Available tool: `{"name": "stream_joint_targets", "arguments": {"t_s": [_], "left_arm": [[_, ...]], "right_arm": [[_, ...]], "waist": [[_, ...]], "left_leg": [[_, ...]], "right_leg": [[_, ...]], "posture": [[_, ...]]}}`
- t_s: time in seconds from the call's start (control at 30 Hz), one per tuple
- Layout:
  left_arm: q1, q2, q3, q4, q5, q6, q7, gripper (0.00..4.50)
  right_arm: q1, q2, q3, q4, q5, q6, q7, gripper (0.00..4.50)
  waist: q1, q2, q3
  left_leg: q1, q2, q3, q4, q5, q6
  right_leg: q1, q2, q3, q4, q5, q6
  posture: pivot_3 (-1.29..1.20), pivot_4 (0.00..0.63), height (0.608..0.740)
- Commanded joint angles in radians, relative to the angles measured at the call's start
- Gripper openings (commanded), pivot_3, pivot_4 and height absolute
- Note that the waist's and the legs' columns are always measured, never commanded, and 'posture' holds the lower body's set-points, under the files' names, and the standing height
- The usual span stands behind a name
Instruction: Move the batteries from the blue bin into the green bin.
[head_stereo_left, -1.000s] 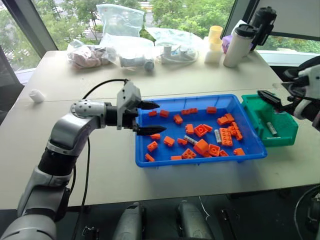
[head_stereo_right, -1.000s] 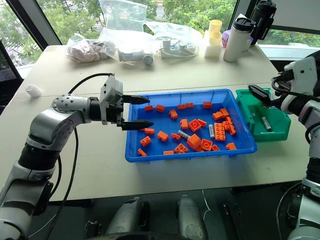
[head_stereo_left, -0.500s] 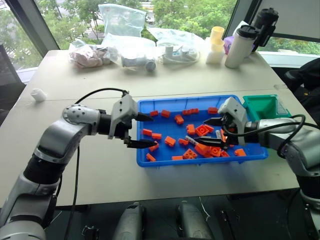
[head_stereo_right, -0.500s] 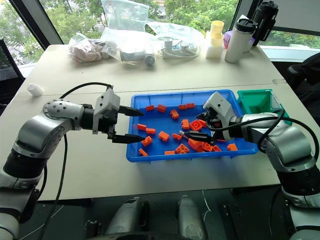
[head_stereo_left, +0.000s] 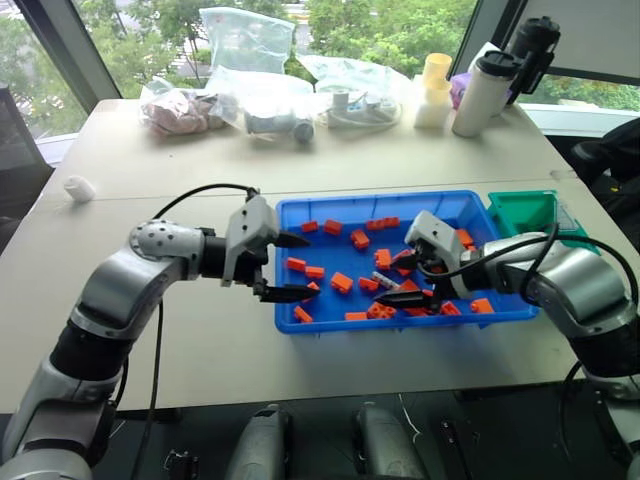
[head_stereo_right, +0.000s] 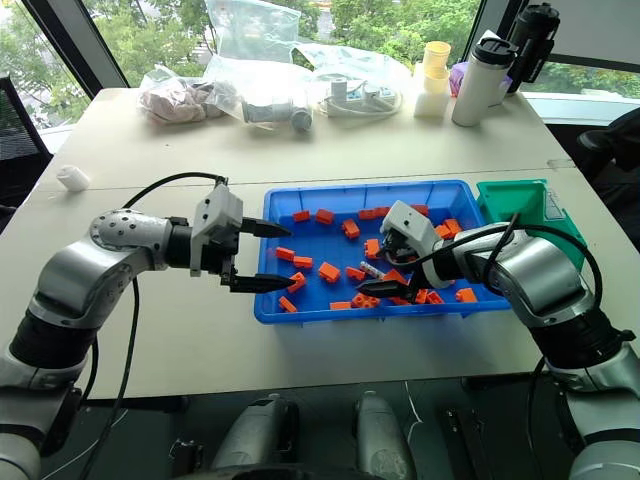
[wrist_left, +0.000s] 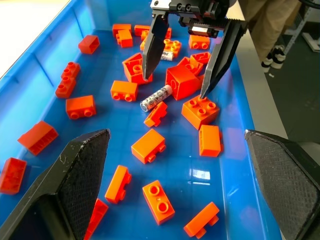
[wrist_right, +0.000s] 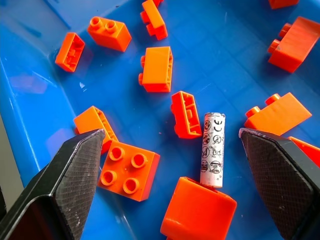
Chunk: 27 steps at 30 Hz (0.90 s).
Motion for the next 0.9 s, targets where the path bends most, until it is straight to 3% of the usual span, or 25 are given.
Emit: {"name": "stream_joint_targets", "arguments": {"t_s": [0.03,0.23,0.27,0.33,0.57,0.73,0.9], "left_arm": [[0.009,-0.005,0.027,-0.036,-0.009,-0.007,0.018,4.50],[0.016,-0.029,0.032,-0.053,-0.021,0.002,0.045,4.50],[0.017,-0.034,0.036,-0.055,-0.023,0.003,0.051,4.50],[0.017,-0.040,0.042,-0.059,-0.028,0.006,0.064,4.50],[0.016,-0.045,0.050,-0.066,-0.037,0.018,0.085,4.50],[0.002,-0.039,0.053,-0.059,-0.040,0.024,0.083,4.50],[-0.021,-0.037,0.064,-0.041,-0.050,0.029,0.071,4.50]], "right_arm": [[-0.062,0.019,0.050,0.058,-0.045,-0.005,0.019,4.47],[-0.163,0.045,0.198,0.183,-0.171,-0.035,0.055,4.47],[-0.184,0.053,0.230,0.216,-0.208,-0.058,0.061,4.24],[-0.213,0.060,0.281,0.257,-0.262,-0.100,0.085,3.63],[-0.212,0.081,0.286,0.257,-0.323,-0.135,0.119,0.04],[-0.202,0.092,0.217,0.210,-0.315,-0.120,0.107,0.04],[-0.225,0.126,0.059,0.184,-0.265,-0.060,0.046,0.04]], "waist": [[0.000,0.000,0.000],[0.000,0.000,0.000],[0.000,0.000,0.000],[-0.001,0.000,0.000],[0.000,0.000,0.000],[0.000,0.000,0.000],[0.001,0.000,0.000]], "left_leg": [[0.000,0.000,0.000,0.000,0.000,0.000],[0.000,0.000,0.000,0.000,0.000,0.000],[0.000,0.000,0.000,0.000,0.000,0.000],[0.000,0.000,0.000,0.000,0.000,0.000],[0.000,0.000,0.000,0.000,0.000,0.000],[0.000,0.000,0.000,0.000,0.000,0.000],[0.000,0.000,0.000,0.000,0.000,0.000]], "right_leg": [[0.000,0.000,0.000,0.000,0.000,0.000],[-0.001,0.000,0.000,0.000,0.000,0.000],[-0.001,0.000,0.000,0.000,0.000,0.000],[-0.001,0.000,0.000,0.000,0.000,0.000],[-0.001,-0.001,0.000,0.001,0.000,0.000],[-0.001,-0.001,0.000,0.001,0.000,0.000],[-0.001,-0.001,0.000,0.001,0.000,0.000]], "posture": [[0.00,0.150,0.740],[0.00,0.150,0.740],[0.00,0.150,0.740],[0.00,0.150,0.740],[0.00,0.150,0.740],[0.00,0.150,0.740],[0.00,0.150,0.740]]}}
